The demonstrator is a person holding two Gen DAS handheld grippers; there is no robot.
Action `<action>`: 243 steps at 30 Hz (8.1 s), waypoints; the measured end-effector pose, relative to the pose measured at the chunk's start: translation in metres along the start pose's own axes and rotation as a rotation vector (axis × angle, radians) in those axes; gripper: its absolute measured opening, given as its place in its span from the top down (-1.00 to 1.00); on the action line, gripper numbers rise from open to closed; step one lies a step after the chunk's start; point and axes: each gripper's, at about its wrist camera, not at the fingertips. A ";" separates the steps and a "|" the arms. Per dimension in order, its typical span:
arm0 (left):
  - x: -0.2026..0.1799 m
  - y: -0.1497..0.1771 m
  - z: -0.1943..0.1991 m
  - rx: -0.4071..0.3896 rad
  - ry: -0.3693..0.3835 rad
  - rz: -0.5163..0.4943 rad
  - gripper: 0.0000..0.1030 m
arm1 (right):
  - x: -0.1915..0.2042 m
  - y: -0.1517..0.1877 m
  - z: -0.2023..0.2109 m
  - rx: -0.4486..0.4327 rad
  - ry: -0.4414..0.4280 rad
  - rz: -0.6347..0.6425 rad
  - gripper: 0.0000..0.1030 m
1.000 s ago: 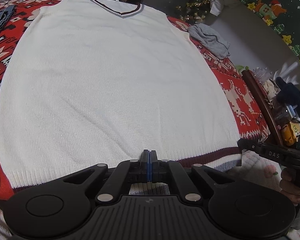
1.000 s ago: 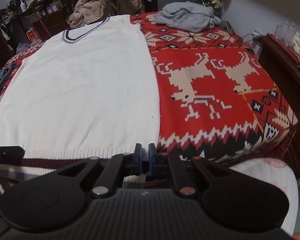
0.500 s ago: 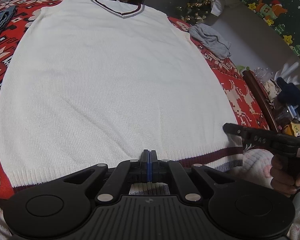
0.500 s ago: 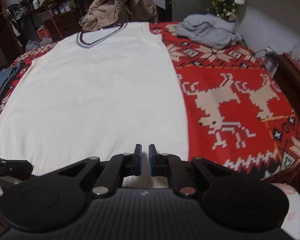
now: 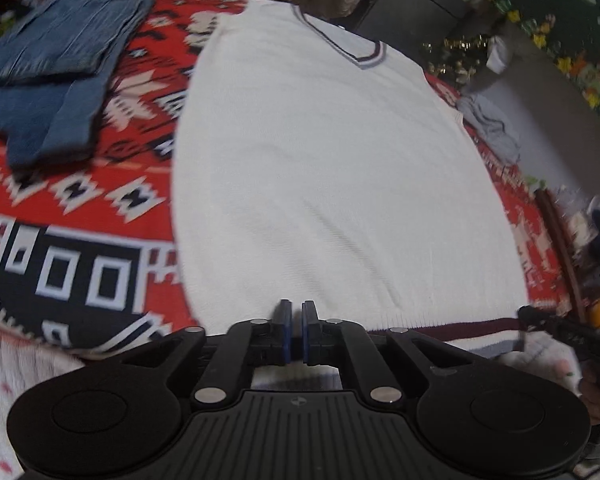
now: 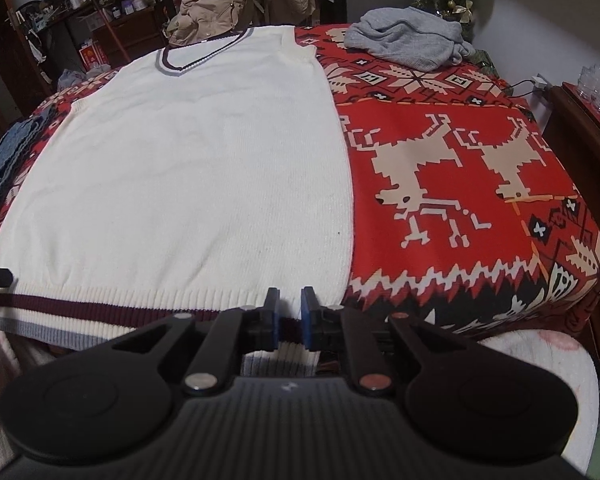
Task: Fold clothes
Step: 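Move both grippers to the vest's striped hem and grasp it, then lift the hem with both grippers and fold it toward the collar, then lower the held hem with both grippers just below the V-neck collar, then open both grippers and release the folded hem onto the vest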
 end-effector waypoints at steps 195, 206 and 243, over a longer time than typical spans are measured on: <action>0.002 -0.145 -0.081 -0.169 -0.151 -0.234 0.48 | -0.044 -0.157 -0.134 -0.084 -0.166 0.016 0.43; 0.005 -0.143 -0.082 -0.201 -0.168 -0.189 0.91 | -0.062 -0.152 -0.140 -0.102 -0.178 -0.168 0.88; -0.064 -0.029 -0.052 -0.252 -0.185 -0.224 -0.33 | 0.056 -0.034 -0.022 -0.281 -0.061 0.094 -0.99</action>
Point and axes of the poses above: each gripper's, at about its wrist camera, not at the fingertips, and z roughly against the way its jaws point, x to its left, y to its underside, and after that the axes turned 5 degrees about -x, right-handed
